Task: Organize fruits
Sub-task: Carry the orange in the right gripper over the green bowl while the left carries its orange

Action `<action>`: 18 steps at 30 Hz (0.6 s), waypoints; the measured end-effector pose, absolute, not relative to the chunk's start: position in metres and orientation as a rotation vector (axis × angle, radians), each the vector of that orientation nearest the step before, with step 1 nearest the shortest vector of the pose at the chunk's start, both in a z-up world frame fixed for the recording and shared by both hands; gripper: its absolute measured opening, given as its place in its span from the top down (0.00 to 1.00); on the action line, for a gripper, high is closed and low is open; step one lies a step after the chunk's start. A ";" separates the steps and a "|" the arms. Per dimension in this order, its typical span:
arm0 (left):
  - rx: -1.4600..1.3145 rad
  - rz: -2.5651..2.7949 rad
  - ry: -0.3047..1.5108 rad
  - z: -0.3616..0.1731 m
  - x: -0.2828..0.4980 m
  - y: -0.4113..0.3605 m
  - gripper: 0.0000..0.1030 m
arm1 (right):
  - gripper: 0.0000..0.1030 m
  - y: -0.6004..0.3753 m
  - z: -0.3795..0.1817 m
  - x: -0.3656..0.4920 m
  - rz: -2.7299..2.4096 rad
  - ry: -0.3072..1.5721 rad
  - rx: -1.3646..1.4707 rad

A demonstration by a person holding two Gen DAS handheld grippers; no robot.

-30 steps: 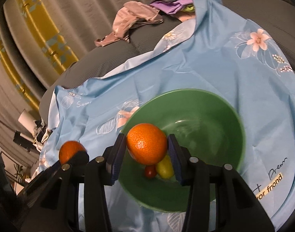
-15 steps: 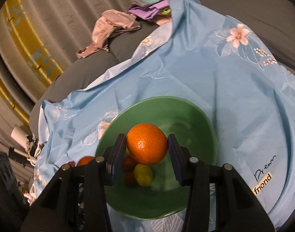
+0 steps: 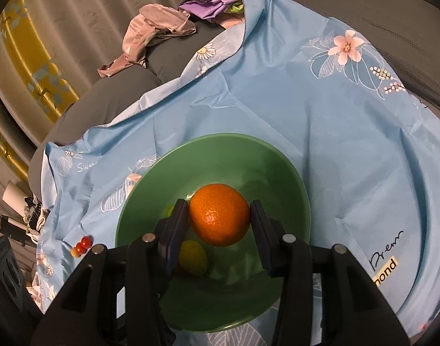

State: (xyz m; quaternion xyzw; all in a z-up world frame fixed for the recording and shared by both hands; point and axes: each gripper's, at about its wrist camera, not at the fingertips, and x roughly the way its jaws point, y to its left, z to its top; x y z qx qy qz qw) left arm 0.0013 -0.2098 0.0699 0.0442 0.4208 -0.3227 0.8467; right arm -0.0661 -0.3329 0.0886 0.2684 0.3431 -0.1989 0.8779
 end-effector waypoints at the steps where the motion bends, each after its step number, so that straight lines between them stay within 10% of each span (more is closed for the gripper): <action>1: 0.092 -0.681 0.891 0.069 0.002 -0.210 0.60 | 0.56 -0.333 0.088 -0.066 -0.414 0.718 0.560; 18: 0.092 -0.684 0.900 0.064 0.006 -0.211 0.60 | 0.56 -0.330 0.081 -0.059 -0.424 0.764 0.522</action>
